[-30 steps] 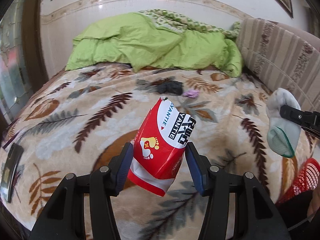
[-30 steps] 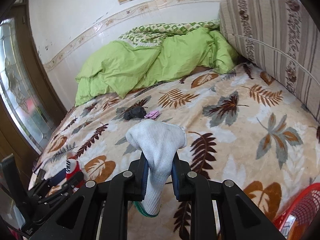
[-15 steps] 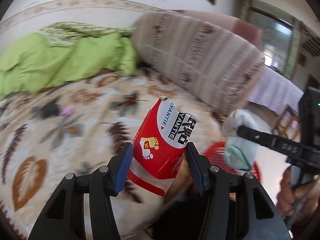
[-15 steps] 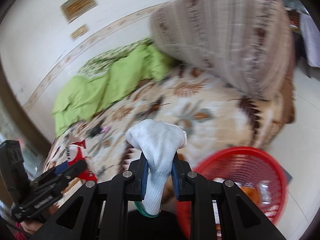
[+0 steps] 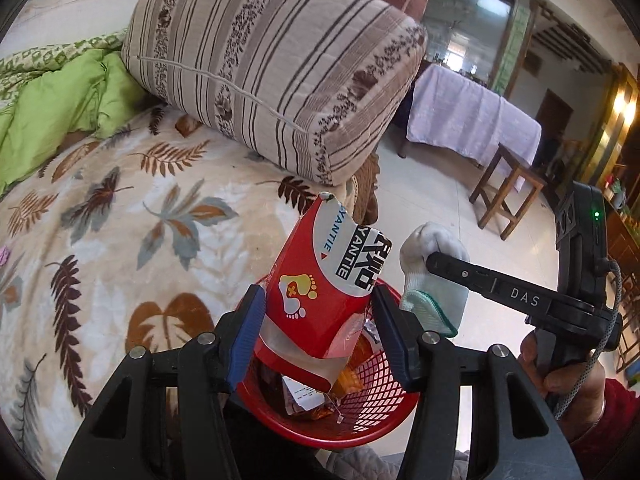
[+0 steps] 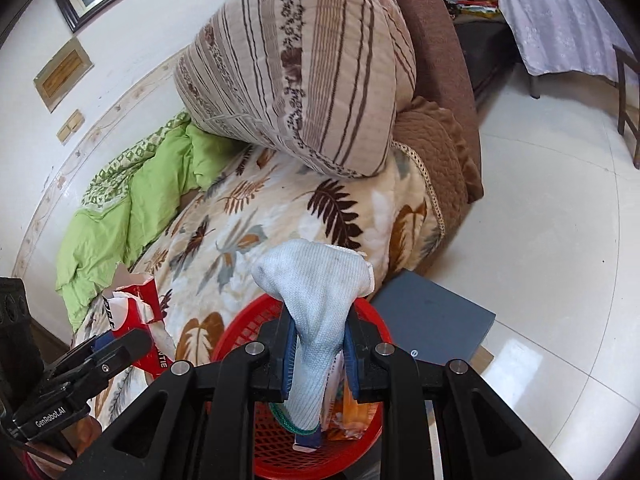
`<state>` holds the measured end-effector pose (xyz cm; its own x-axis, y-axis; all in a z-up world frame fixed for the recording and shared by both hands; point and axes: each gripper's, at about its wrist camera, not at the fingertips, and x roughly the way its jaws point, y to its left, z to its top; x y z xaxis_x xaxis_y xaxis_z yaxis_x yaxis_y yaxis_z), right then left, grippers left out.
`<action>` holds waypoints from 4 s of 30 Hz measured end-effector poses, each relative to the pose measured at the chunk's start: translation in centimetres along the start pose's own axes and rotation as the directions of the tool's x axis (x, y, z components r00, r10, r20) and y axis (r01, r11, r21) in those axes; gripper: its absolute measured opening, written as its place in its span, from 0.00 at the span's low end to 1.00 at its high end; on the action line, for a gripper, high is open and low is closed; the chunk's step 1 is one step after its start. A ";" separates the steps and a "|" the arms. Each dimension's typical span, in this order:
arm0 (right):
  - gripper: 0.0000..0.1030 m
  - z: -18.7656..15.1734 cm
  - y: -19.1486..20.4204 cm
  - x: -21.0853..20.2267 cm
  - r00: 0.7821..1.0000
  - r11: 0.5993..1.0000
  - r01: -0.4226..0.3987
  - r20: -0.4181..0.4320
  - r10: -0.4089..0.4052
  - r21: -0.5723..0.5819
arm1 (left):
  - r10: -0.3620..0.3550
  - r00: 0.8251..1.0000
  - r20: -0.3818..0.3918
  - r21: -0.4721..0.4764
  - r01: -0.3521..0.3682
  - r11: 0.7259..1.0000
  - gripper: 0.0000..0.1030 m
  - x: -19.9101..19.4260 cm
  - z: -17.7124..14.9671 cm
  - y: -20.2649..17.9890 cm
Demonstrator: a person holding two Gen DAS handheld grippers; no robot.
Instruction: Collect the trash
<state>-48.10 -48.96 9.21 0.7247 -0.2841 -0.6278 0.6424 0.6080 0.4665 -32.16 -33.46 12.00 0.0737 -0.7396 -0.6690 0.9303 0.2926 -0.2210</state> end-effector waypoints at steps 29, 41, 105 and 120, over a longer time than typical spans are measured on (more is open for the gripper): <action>0.65 -2.0 2.9 -2.1 0.980 0.976 0.198 -0.020 -0.200 -0.092 | -0.011 0.995 -0.103 -0.070 0.004 0.998 0.81 2.5 -1.2 1.9; 0.95 -5.7 7.8 -8.0 0.868 0.879 0.477 0.161 -0.469 -0.014 | 0.091 0.976 0.197 -0.042 -0.084 0.996 1.00 -5.0 -2.8 6.8; 0.95 -9.2 14.5 -7.6 0.864 0.882 0.467 0.249 -0.438 -0.066 | 0.528 0.828 0.189 -0.094 -0.520 0.849 1.00 -12.6 -8.7 10.2; 0.95 -9.3 14.4 -7.0 0.865 0.877 0.475 0.220 -0.451 -0.070 | 0.512 0.837 0.193 -0.106 -0.501 0.859 1.00 -12.4 -8.6 10.6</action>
<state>-46.24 -31.30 14.55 0.3916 -0.6833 -0.6162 0.8906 0.4497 0.0673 -26.33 -15.98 11.90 0.6077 -0.5858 -0.5363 0.7239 0.6863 0.0706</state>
